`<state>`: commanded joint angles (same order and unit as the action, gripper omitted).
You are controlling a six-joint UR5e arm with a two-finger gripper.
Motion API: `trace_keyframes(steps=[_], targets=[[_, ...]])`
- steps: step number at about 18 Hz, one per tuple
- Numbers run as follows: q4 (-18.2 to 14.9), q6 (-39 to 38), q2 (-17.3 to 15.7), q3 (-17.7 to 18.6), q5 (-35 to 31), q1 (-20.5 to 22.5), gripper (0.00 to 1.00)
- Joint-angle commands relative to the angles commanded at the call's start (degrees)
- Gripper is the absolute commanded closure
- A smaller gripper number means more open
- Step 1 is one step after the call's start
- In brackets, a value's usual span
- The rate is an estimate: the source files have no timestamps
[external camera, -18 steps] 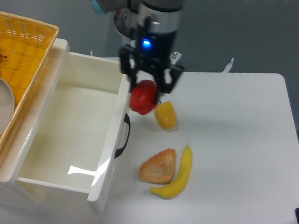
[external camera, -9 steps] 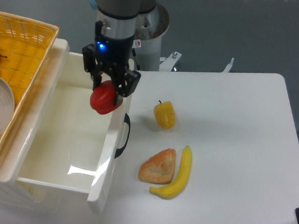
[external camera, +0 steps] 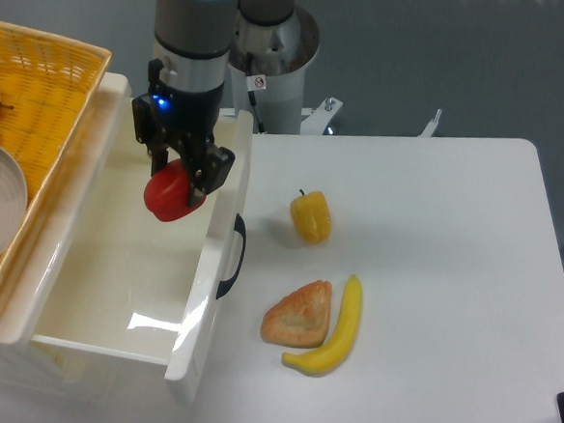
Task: Place the red pepper in the upper white drawer
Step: 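Lower the red pepper into the white drawer's interior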
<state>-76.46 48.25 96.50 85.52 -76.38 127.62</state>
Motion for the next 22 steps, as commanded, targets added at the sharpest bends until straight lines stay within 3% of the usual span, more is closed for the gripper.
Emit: trace_keyframes(steps=[8, 22], targets=[[1.93, -0.09, 2.46, 0.35, 0.0, -1.58, 0.74], [2.37, -0.09, 5.62, 1.05, -0.18, -2.99, 0.72]])
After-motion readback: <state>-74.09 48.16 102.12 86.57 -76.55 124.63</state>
